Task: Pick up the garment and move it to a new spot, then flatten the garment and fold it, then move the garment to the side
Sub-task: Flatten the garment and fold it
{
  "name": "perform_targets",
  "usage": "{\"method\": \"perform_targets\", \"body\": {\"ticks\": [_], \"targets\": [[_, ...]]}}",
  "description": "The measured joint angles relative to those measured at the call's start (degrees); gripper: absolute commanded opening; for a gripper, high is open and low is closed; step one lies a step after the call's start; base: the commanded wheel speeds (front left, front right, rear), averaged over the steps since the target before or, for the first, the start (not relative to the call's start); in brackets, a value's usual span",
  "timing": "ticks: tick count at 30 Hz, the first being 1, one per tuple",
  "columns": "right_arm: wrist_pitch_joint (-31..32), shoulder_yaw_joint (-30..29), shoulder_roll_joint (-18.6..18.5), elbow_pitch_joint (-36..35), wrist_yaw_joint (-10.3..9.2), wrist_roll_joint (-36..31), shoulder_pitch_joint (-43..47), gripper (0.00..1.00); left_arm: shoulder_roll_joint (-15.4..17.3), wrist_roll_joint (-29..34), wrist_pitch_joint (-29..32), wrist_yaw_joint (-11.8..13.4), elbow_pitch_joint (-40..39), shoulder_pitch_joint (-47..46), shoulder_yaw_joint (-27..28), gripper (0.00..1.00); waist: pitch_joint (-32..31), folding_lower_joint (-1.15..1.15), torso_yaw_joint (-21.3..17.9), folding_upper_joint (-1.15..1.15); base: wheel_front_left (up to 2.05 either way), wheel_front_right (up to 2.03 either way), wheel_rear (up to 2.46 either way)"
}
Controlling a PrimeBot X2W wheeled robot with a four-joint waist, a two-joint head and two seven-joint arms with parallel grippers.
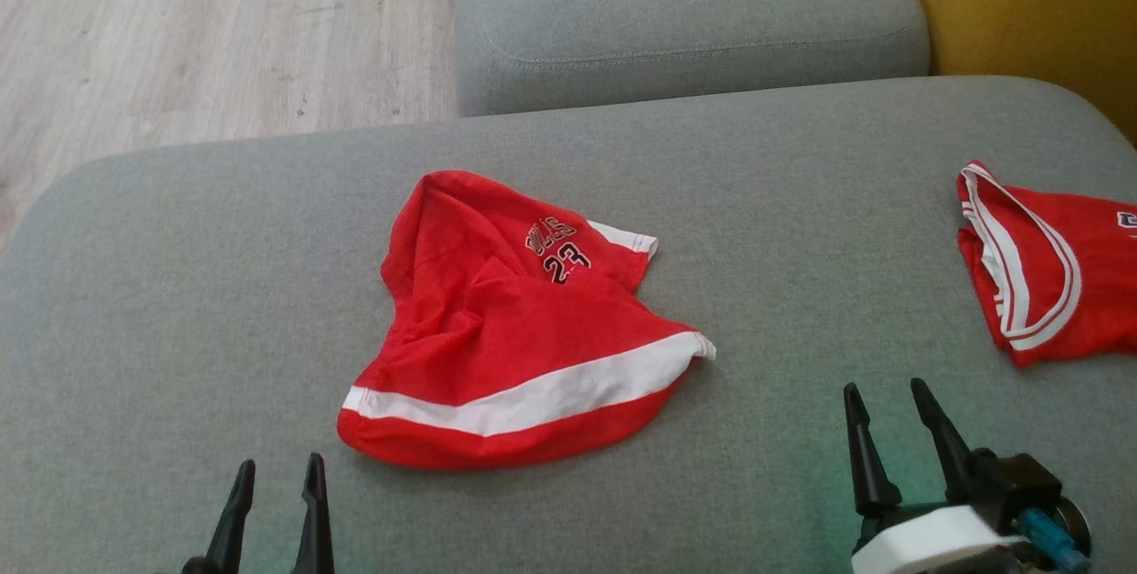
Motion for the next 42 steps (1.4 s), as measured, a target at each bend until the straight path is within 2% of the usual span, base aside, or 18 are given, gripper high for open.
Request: {"method": "perform_targets", "body": {"ticks": [9, 14, 17, 24, 28, 33, 38, 42], "targets": [[-0.01, 0.33, 0.0, -2.16, 0.0, 1.18, -0.65, 1.0, 0.31, -0.12, 0.0, 0.0, -0.11, -0.2, -0.35, 1.0, 0.45, 0.0, -0.34, 0.0, 0.0, 0.0, 0.0], [-0.01, 2.59, -0.01, -2.54, 0.0, 3.39, -3.07, 1.0, 2.13, -0.21, -0.01, 0.0, 0.27, -1.88, -2.12, 1.0, 1.4, 0.0, -0.28, 0.0, 0.0, 0.0, 0.0], [1.15, 7.02, -0.04, 0.56, 0.0, 5.41, -5.98, 1.0, 3.21, -3.16, 0.99, 0.0, 2.85, -4.72, -4.3, 1.0, 2.54, 0.0, -0.34, 0.0, 0.0, 0.0, 0.0], [11.74, 14.79, -0.26, 7.8, 0.0, 12.33, -17.56, 1.0, 4.99, -7.6, 7.68, 0.0, 6.6, -14.4, -7.14, 1.0, 6.54, 0.02, -0.57, 0.0, 0.0, 0.0, 0.0], [13.76, 18.78, -0.27, 12.17, 0.0, 15.29, -22.41, 1.0, 5.77, -9.16, 9.31, 0.0, 8.17, -17.75, -9.07, 1.0, 8.36, 0.02, -0.53, 0.0, 0.0, 0.0, 0.0], [15.1, 20.03, -0.47, 17.31, 0.0, 18.41, -23.52, 1.0, 6.25, -13.71, 11.57, 0.0, 9.1, -18.33, -12.21, 1.0, 8.9, 0.0, 0.06, 0.0, 0.0, 0.0, 0.0], [15.56, 21.53, -0.49, 20.22, 0.0, 20.18, -23.55, 1.0, 7.97, -19.68, 12.99, 0.0, 8.25, -18.28, -14.82, 1.0, 9.33, 0.0, 0.14, 0.0, 0.0, 0.0, 0.0], [15.46, 22.29, -0.51, 21.63, 0.0, 21.23, -24.25, 1.0, 9.79, -22.1, 14.21, 0.0, 7.55, -18.29, -16.83, 1.0, 9.98, 0.0, 0.36, 0.0, 0.0, 0.0, 0.0]]}}
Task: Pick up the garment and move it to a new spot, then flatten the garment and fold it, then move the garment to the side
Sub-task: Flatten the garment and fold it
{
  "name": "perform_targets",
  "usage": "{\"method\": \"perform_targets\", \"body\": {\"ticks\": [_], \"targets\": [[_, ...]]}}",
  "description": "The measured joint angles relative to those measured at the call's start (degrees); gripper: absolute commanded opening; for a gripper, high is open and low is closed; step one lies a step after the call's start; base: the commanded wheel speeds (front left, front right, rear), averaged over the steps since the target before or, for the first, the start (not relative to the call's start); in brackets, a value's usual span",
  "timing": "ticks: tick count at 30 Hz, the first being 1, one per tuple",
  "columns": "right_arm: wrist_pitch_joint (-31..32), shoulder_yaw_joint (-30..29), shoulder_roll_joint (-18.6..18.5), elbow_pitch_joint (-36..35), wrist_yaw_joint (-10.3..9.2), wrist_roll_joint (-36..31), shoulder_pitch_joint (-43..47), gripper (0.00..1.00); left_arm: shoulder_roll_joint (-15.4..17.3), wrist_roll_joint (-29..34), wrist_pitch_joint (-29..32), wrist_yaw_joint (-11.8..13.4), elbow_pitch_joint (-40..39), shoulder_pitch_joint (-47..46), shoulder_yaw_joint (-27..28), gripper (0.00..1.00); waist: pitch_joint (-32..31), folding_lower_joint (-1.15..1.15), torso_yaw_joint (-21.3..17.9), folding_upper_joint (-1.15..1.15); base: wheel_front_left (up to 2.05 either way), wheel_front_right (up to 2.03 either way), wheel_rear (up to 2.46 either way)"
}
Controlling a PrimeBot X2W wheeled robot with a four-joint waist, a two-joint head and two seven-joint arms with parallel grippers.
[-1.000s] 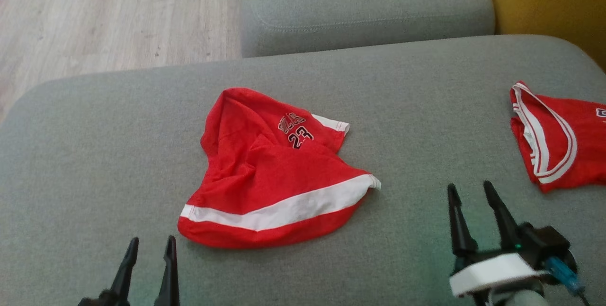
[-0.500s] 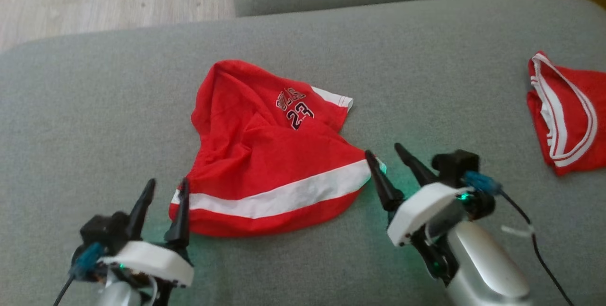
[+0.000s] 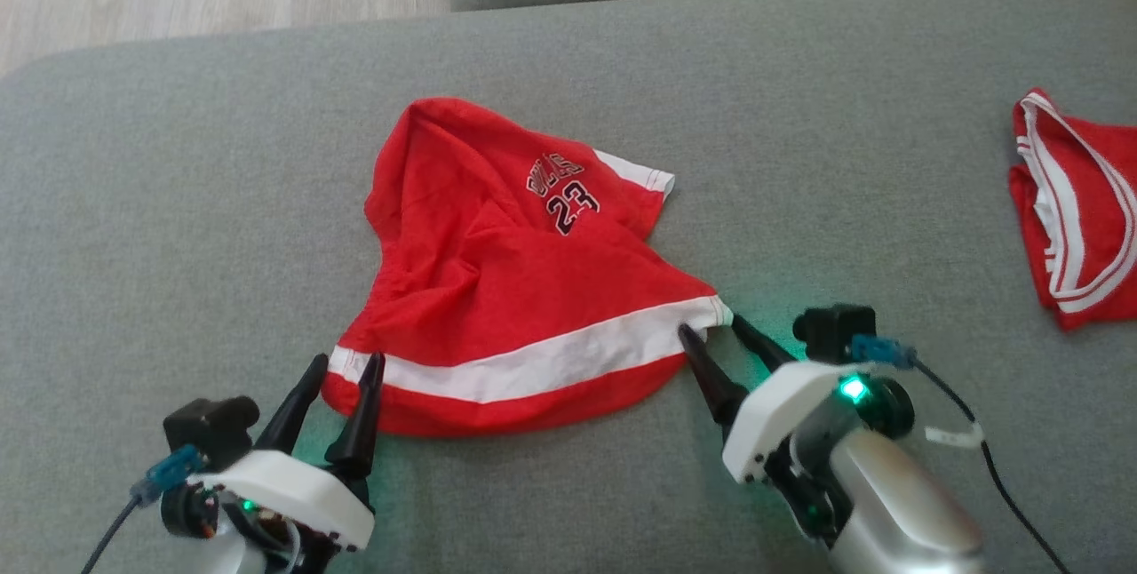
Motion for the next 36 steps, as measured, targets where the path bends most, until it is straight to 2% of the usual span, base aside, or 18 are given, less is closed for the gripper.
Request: {"method": "perform_targets", "body": {"ticks": [11, 24, 36], "targets": [[0.27, 3.75, -0.13, 2.81, 0.0, 3.27, -4.9, 1.0, 3.27, -6.13, 1.53, 0.0, -0.74, -1.4, -4.2, 1.0, 1.8, 0.0, 1.04, 0.0, 0.0, 0.0, 0.0], [2.03, 6.53, -0.24, 5.12, 0.0, 4.1, -7.85, 0.98, 5.12, -10.87, 2.57, 0.0, 0.12, -3.19, -8.24, 1.0, 2.63, 0.0, 0.88, 0.0, 0.0, 0.0, 0.0], [3.13, 7.94, -0.25, 5.2, 0.0, 4.02, -8.72, 1.0, 6.78, -13.02, 3.38, 0.27, 1.93, -3.18, -8.46, 1.0, 2.72, 0.0, -0.12, 0.0, 0.0, 0.0, 0.0]]}}
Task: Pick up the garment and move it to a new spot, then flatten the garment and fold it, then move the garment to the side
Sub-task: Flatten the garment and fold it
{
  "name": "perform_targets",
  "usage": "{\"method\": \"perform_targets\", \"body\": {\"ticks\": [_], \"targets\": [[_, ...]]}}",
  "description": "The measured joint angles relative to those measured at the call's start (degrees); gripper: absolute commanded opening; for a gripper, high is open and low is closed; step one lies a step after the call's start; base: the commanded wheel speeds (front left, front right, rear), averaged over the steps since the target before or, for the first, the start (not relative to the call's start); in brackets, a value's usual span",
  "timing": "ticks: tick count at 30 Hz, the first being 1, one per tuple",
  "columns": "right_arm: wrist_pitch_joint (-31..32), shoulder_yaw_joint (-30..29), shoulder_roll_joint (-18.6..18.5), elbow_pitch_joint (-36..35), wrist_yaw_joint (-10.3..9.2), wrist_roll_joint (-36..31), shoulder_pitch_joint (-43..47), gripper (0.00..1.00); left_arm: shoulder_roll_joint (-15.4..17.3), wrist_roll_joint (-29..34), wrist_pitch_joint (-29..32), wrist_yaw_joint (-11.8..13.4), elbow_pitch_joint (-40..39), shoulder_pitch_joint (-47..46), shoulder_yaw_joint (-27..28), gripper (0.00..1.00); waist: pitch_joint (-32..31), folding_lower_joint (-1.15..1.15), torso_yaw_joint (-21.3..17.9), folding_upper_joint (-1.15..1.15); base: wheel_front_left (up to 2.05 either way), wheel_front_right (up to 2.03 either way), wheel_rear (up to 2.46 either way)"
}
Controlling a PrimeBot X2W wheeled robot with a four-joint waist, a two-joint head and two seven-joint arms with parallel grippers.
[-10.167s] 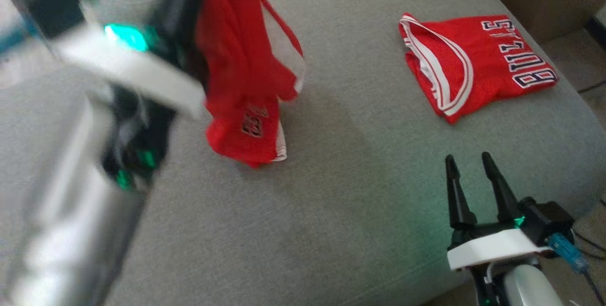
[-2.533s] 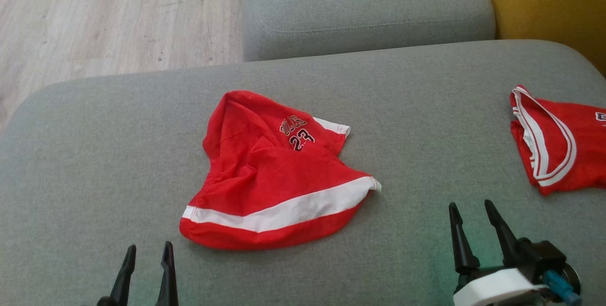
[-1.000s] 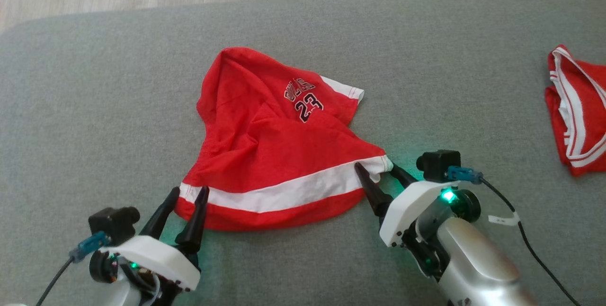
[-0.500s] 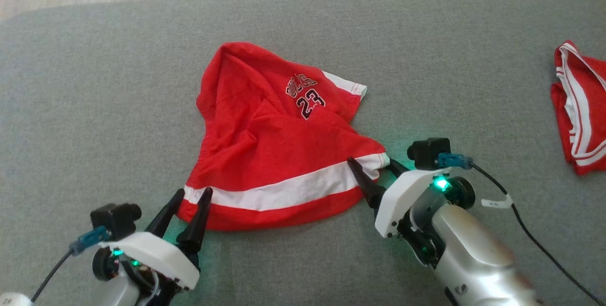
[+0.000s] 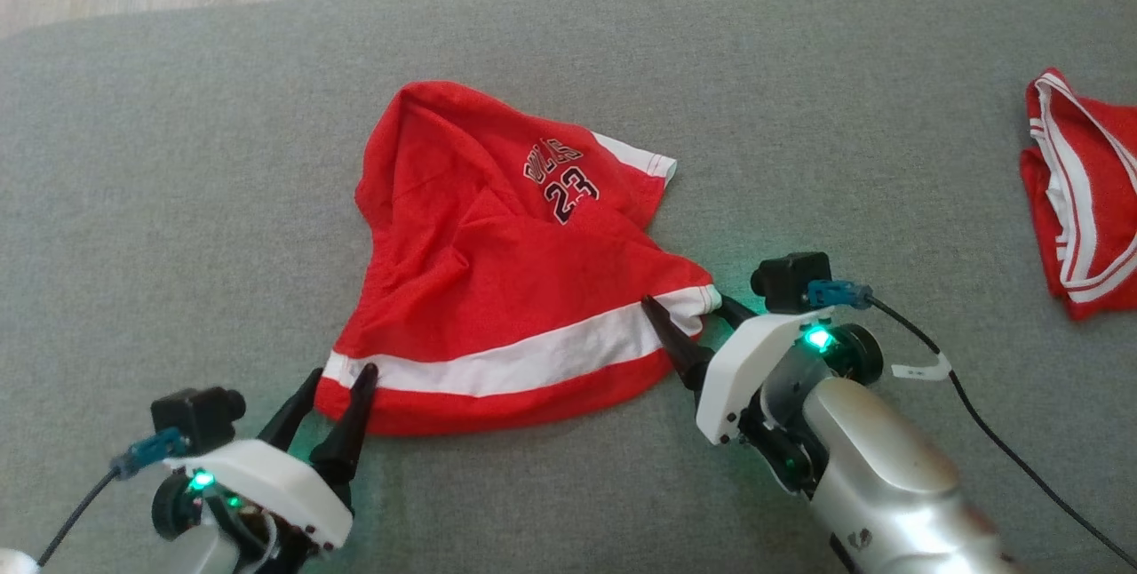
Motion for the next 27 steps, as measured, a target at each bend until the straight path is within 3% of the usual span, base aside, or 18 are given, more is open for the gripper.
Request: {"method": "perform_targets", "body": {"ticks": [8, 10, 11, 12, 13, 15, 16, 17, 27], "targets": [[0.45, 0.12, 0.0, -0.55, 0.0, -0.16, -0.02, 1.0, 0.71, -1.09, 1.26, 0.29, -0.51, 0.01, 0.02, 1.0, 0.25, 0.0, -0.25, 0.0, 0.0, 0.0, 0.0], [0.7, 0.2, 0.0, -0.75, 0.0, -0.16, -0.02, 0.86, 0.71, -1.3, 1.74, 0.29, -0.81, 0.01, -0.03, 1.0, 0.33, 0.0, -0.32, 0.0, 0.0, 0.0, 0.0], [0.97, 0.19, -0.01, -0.85, 0.0, -0.16, -0.02, 0.73, 0.71, -1.3, 1.74, 0.29, -0.93, 0.01, -0.08, 0.91, 0.35, 0.0, -0.37, 0.0, 0.0, 0.0, 0.0], [1.0, 0.2, -0.01, -0.86, 0.0, -0.16, -0.02, 0.56, 0.7, -1.32, 1.72, 0.27, -0.99, 0.01, -0.08, 0.64, 0.38, 0.0, -0.45, 0.0, 0.0, 0.0, 0.0], [1.02, 0.22, -0.02, -0.85, 0.0, -0.16, -0.02, 0.48, 0.7, -1.32, 1.67, 0.27, -1.05, 0.01, -0.09, 0.45, 0.4, 0.0, -0.55, 0.0, 0.0, 0.0, 0.0], [1.16, 0.23, -0.11, -0.86, 0.0, -0.15, 0.01, 0.3, 0.71, -1.32, 1.56, 0.25, -1.26, -0.01, -0.23, 0.24, 0.36, 0.0, -0.73, 0.0, 0.0, 0.0, 0.0], [1.21, 0.26, -0.13, -0.87, 0.0, -0.15, 0.03, 0.16, 0.73, -1.31, 1.13, 0.25, -1.44, -0.01, -0.3, 0.0, 0.36, 0.0, -0.8, 0.0, 0.0, 0.0, 0.0], [1.26, 0.26, -0.13, -0.89, 0.0, -0.14, 0.1, 0.0, 0.73, -1.31, 0.82, 0.24, -1.62, -0.03, -0.3, 0.0, 0.35, 0.0, -0.86, 0.0, 0.0, 0.0, 0.0], [-0.31, -0.87, -0.2, -3.87, 0.0, 1.45, 2.76, 0.0, 1.26, -1.96, -2.96, 0.22, -6.51, 0.15, -0.36, 0.0, 0.27, 0.0, -1.31, 0.0, 0.0, 0.0, 0.0]]}}
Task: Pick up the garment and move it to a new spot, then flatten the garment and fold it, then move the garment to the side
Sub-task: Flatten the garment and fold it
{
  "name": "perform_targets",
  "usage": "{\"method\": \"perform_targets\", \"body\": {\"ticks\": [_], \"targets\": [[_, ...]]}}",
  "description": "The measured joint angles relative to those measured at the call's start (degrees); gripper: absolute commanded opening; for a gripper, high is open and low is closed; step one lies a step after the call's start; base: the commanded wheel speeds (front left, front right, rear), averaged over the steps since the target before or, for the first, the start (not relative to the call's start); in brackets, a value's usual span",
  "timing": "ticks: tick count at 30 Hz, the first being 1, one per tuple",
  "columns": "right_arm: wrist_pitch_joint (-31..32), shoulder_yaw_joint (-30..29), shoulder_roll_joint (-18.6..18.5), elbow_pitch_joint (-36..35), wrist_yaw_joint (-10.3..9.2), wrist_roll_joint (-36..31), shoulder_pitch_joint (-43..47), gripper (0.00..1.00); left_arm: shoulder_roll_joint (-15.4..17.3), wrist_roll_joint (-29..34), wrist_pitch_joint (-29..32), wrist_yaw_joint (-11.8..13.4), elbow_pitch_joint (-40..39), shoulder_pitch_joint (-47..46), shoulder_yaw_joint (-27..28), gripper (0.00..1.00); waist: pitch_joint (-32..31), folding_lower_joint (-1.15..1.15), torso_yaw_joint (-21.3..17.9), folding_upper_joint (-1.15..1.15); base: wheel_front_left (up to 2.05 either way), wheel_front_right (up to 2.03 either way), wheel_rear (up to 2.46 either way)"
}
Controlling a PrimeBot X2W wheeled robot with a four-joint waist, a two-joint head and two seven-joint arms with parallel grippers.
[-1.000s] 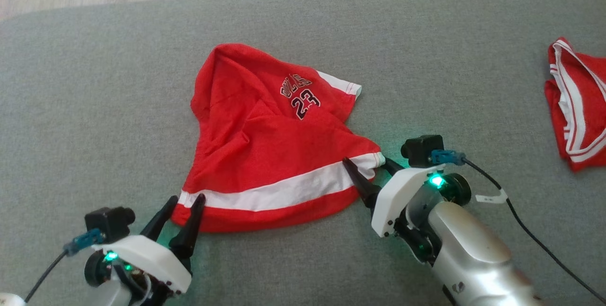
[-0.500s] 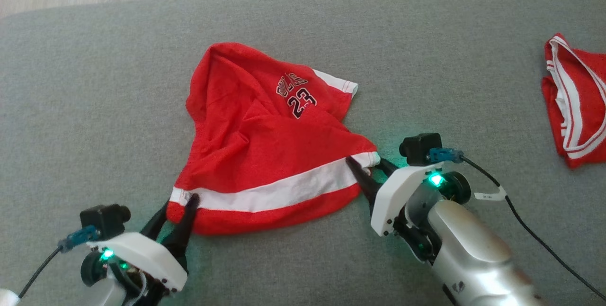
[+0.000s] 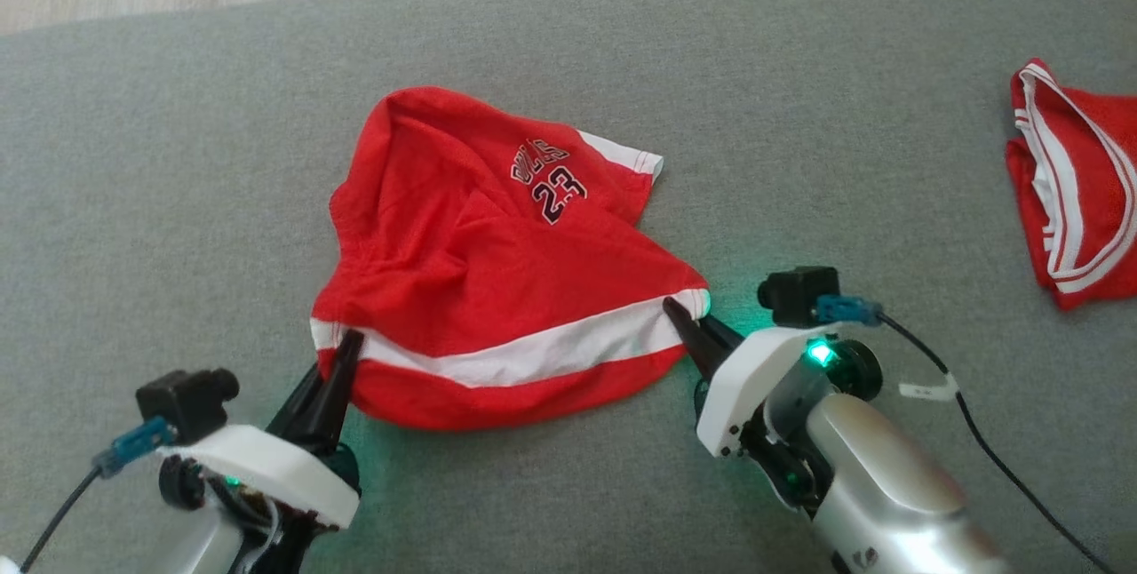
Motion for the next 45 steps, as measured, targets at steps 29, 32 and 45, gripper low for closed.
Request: {"method": "perform_targets", "body": {"ticks": [29, 32, 45], "targets": [[21.79, -28.52, -6.73, -70.73, -0.01, 19.54, 20.73, 0.0, 7.84, -12.16, 1.69, 6.13, -49.67, 14.16, 10.46, 0.0, -6.57, -0.01, -7.09, 0.0, 0.0, 0.0, 0.0], [26.84, -33.19, -3.83, -73.42, -0.01, 21.17, 17.88, 0.0, 9.01, -14.93, 4.66, 7.93, -53.7, 9.22, 12.8, 0.0, -6.18, -0.01, -7.99, 0.0, 0.0, 0.0, 0.0], [31.79, -32.65, -0.04, -48.59, -0.01, 16.52, -19.56, 0.0, 10.02, -13.4, 16.21, 9.17, -32.96, -28.89, 9.88, 0.0, 5.18, 0.02, -9.86, 0.0, 0.0, 0.0, 0.0]]}}
